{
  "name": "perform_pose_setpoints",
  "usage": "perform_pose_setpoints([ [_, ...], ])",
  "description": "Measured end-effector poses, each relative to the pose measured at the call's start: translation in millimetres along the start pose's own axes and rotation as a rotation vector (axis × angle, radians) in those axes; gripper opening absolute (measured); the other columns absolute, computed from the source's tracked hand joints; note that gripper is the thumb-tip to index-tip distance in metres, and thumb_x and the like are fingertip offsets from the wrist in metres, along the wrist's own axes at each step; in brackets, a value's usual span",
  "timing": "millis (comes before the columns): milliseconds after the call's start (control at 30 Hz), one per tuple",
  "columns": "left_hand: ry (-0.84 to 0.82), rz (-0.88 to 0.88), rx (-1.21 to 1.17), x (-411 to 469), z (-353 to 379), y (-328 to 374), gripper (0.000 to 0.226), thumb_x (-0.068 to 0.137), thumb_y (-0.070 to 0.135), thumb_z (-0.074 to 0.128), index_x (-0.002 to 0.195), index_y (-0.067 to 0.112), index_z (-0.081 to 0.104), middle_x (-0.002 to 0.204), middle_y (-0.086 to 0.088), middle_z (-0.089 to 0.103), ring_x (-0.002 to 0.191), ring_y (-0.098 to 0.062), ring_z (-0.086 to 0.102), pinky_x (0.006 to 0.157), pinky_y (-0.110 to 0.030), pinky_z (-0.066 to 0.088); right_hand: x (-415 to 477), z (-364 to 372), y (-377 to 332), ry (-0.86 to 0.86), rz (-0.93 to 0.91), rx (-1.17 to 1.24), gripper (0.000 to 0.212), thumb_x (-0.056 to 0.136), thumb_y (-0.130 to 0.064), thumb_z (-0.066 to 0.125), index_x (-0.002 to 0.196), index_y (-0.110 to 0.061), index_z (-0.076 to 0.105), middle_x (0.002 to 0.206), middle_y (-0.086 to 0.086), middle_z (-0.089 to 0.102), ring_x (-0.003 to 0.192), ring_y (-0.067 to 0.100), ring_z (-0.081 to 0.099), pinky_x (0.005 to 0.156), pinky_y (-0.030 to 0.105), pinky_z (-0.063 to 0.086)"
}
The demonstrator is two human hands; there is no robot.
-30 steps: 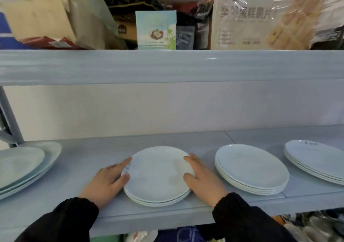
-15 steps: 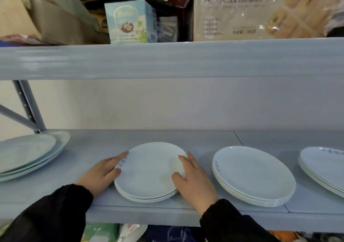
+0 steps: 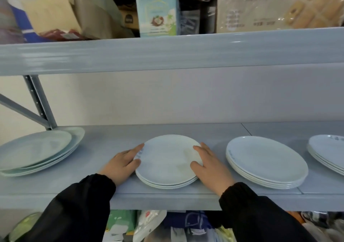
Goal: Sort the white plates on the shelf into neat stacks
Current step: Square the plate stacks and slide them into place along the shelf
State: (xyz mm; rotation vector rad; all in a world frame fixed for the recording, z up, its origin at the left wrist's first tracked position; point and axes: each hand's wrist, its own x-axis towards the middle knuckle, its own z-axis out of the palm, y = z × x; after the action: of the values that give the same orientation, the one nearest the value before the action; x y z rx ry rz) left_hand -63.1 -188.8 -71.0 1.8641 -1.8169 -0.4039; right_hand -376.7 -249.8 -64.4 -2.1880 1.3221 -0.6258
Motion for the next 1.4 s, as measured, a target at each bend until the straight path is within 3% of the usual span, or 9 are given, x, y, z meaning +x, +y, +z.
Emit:
perform_pose_setpoints([
  [233, -0.019, 0.014, -0.024, -2.3, -4.7, 2.2, 0.077, 0.079, 0.070, 0.029, 0.151, 0.043, 0.021, 0.150, 0.003, 0.043, 0.138, -0.019, 0.036, 0.114, -0.034, 0.025, -0.6, -5.1, -16.4, 0.029, 0.124, 0.134, 0.065, 0.090, -0.023, 0.059, 0.149, -0.024, 0.034, 0.156, -0.004, 0.031, 0.139, 0.014, 0.033, 0.103, 0.021, 0.026],
  [367, -0.032, 0.038, -0.138, -8.8, -20.8, -3.3, 0.061, 0.096, 0.056, 0.041, 0.152, 0.040, 0.020, 0.156, 0.006, 0.032, 0.143, -0.013, 0.027, 0.111, -0.024, 0.018, -0.2, -7.8, -39.2, 0.046, 0.166, 0.144, 0.059, 0.094, -0.026, 0.057, 0.148, -0.022, 0.034, 0.140, -0.002, 0.046, 0.120, 0.016, 0.047, 0.090, 0.021, 0.032],
  [500, 0.030, 0.076, -0.184, -22.3, -58.7, -18.9, 0.056, 0.099, 0.051, 0.039, 0.151, 0.043, 0.020, 0.157, 0.010, 0.028, 0.143, -0.010, 0.025, 0.110, -0.024, 0.019, 7.1, -5.4, -68.4, 0.176, 0.152, 0.105, 0.067, 0.095, -0.037, 0.055, 0.153, -0.024, 0.026, 0.159, -0.003, 0.026, 0.144, 0.017, 0.028, 0.108, 0.026, 0.023],
  [633, 0.082, 0.107, -0.214, -43.0, -109.1, -46.6, 0.054, 0.098, 0.052, 0.039, 0.149, 0.046, 0.022, 0.154, 0.019, 0.030, 0.142, -0.003, 0.023, 0.113, -0.025, 0.017, 20.2, 14.5, -108.7, 0.246, 0.084, 0.057, 0.069, 0.093, -0.043, 0.054, 0.153, -0.030, 0.024, 0.159, -0.003, 0.026, 0.145, 0.017, 0.025, 0.115, 0.033, 0.023],
  [767, 0.228, 0.104, -0.266, -66.9, -164.3, -86.1, 0.052, 0.099, 0.051, 0.039, 0.148, 0.043, 0.029, 0.150, 0.020, 0.036, 0.139, 0.001, 0.028, 0.115, -0.026, 0.019, 35.0, 52.4, -161.6, 0.263, -0.047, 0.069, 0.066, 0.093, -0.039, 0.053, 0.153, -0.032, 0.024, 0.159, -0.007, 0.026, 0.146, 0.013, 0.021, 0.116, 0.032, 0.022],
  [1033, 0.529, -0.078, -0.393, -123.2, -230.0, -183.0, 0.049, 0.100, 0.048, 0.035, 0.148, 0.038, 0.032, 0.151, 0.020, 0.034, 0.134, 0.005, 0.029, 0.112, -0.023, 0.019, 64.8, 136.8, -255.0, 0.156, -0.221, 0.161, 0.064, 0.096, -0.033, 0.051, 0.153, -0.032, 0.023, 0.160, -0.009, 0.023, 0.146, 0.009, 0.020, 0.119, 0.035, 0.021],
  [1167, 0.601, -0.179, -0.419, -137.3, -235.0, -227.1, 0.053, 0.098, 0.053, 0.032, 0.149, 0.040, 0.028, 0.156, 0.017, 0.026, 0.143, -0.002, 0.020, 0.118, -0.034, 0.015, 79.8, 172.1, -273.8, 0.097, -0.229, 0.179, 0.062, 0.097, -0.034, 0.049, 0.153, -0.032, 0.024, 0.159, -0.011, 0.025, 0.145, 0.009, 0.023, 0.114, 0.026, 0.020],
  [1300, 0.631, -0.262, -0.520, -140.9, -230.3, -252.7, 0.053, 0.099, 0.050, 0.033, 0.150, 0.040, 0.025, 0.156, 0.019, 0.022, 0.133, 0.007, 0.023, 0.107, -0.023, 0.016, 104.3, 195.6, -286.7, 0.058, -0.200, 0.275, 0.061, 0.098, -0.037, 0.049, 0.154, -0.031, 0.024, 0.159, -0.011, 0.026, 0.144, 0.010, 0.025, 0.109, 0.023, 0.021],
  [1400, 0.635, -0.320, -0.571, -137.5, -224.5, -266.8, 0.055, 0.098, 0.053, 0.034, 0.151, 0.041, 0.023, 0.157, 0.020, 0.022, 0.136, 0.003, 0.024, 0.106, -0.023, 0.016, 124.1, 212.6, -295.7, 0.047, -0.166, 0.391, 0.059, 0.099, -0.039, 0.047, 0.153, -0.033, 0.023, 0.159, -0.012, 0.025, 0.144, 0.010, 0.025, 0.108, 0.024, 0.022],
])
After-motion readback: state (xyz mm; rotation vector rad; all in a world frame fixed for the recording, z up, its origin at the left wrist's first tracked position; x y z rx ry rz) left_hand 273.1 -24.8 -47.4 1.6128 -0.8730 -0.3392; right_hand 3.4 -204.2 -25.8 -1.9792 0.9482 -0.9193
